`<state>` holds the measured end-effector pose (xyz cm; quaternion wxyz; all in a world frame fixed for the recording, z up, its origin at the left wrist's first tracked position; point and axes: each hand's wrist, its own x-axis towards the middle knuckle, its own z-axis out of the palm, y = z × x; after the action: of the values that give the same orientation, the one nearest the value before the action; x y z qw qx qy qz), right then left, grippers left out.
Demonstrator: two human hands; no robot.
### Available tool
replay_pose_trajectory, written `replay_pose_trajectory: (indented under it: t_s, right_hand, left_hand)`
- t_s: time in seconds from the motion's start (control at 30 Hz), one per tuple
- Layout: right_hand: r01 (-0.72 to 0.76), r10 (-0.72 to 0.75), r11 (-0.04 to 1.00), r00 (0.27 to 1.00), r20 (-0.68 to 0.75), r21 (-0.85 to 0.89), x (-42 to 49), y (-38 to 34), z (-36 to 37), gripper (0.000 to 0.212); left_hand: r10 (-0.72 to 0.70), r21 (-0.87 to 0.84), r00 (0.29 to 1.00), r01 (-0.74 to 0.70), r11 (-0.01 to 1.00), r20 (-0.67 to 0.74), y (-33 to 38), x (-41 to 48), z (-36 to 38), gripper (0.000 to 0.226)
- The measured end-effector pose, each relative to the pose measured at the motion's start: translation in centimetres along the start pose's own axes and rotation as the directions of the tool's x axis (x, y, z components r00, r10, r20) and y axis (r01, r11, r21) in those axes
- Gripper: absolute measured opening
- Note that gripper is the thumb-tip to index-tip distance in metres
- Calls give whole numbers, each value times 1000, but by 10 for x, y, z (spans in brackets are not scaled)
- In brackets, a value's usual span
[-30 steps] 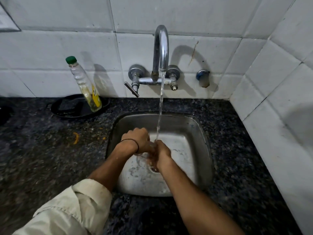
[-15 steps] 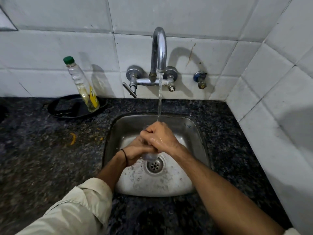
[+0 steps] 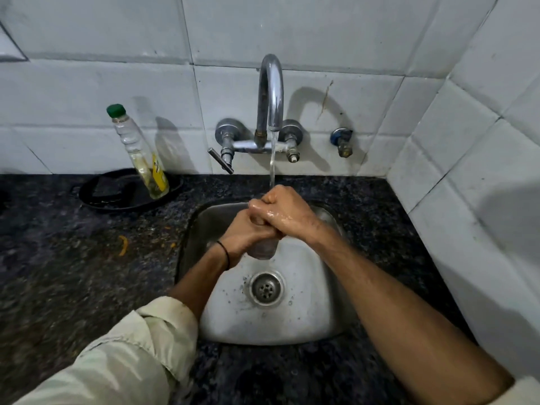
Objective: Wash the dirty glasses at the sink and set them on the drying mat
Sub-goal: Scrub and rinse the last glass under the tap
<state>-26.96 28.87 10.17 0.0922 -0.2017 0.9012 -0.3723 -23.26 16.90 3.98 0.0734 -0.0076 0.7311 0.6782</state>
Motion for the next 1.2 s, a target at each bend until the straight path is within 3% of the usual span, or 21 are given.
replay_pose_trajectory:
  t_s: [0.1,0.17,0.23,0.27,0.33,0.4,0.43,0.5,0.53,0.6,0.67,0.73,0.8,0.83,0.93,1.0,1.03,1.1,1.13,1.2]
  right_hand:
    - [-213,197,975,961,-194,-68,4,-10,20,46]
    - [-202,158,963,960,-233,-179,5,-10,24,45]
    - [-105,74,966,988,-138,-235,4,-7,10,44]
    - [-30,23,973,999,-30,-229,4,-5,0,44]
    - [82,-55,984,984,169,-159,0,-4,-13,44]
    - [100,-76,984,983,168,-145,-4,-9,-9,44]
    - [69,-54,982,995,88,-174,-6,-11,-2,44]
    - [-66,45,978,993,-106,-198,-4,-13,13,45]
    - [-132,102,974,981,-168,-182,-3,-15,20,46]
    - [-192,152,959,969,-193,-208,1,-17,26,46]
    - [-143,112,951,986,-126,-272,5,-13,20,45]
    - [-26,29,975,1000,10,-220,7,-5,6,47]
    - [42,-29,992,993,115,-120,7,-1,-4,46]
    - [37,-28,994,996,90,-102,6,-1,-4,46]
    - [-176,171,984,970,-173,-13,10,-5,13,43]
    - [-276,273,961,934,-231,18,11,-9,26,43]
    - [-260,251,965,938,-238,-9,10,-8,31,43]
    - [-149,126,985,968,-218,-91,5,-4,28,44]
    - [-76,58,991,986,-156,-112,5,0,22,44]
    - [52,-49,997,998,42,-60,3,6,11,41]
  left_hand:
    - [74,430,915,114,895,-396,11,2,26,33]
    - [115,444,887,108,889,-447,10,-1,32,32]
    - [38,242,962,30,970,-270,8,1,20,31]
    - [5,93,995,4,996,-99,7,2,9,32]
    - [48,-155,973,-13,988,226,8,-1,-10,28]
    - [55,-201,941,14,979,333,11,-2,-20,27]
    - [41,-126,963,-7,992,268,12,-1,-18,25]
    - [66,189,997,-59,980,-31,9,7,-5,14]
    - [115,354,975,-42,934,-190,6,10,4,9]
    - [159,408,916,6,913,-369,0,11,18,3]
    - [45,243,959,26,970,-280,-7,9,15,14]
    - [-81,-23,997,81,996,-14,-6,5,-1,35]
    - [-85,-225,975,132,965,205,-1,1,-14,40]
    - [-85,-222,974,132,966,209,1,0,-15,36]
    - [-70,59,993,76,995,-95,8,2,5,31]
    - [35,307,932,83,948,-362,6,2,22,36]
    - [83,339,909,67,938,-409,3,0,26,35]
    - [39,193,956,19,981,-291,3,-1,17,25]
    - [-23,85,990,35,996,-138,5,-2,8,24]
    - [-17,-59,983,28,998,181,8,-7,-8,23]
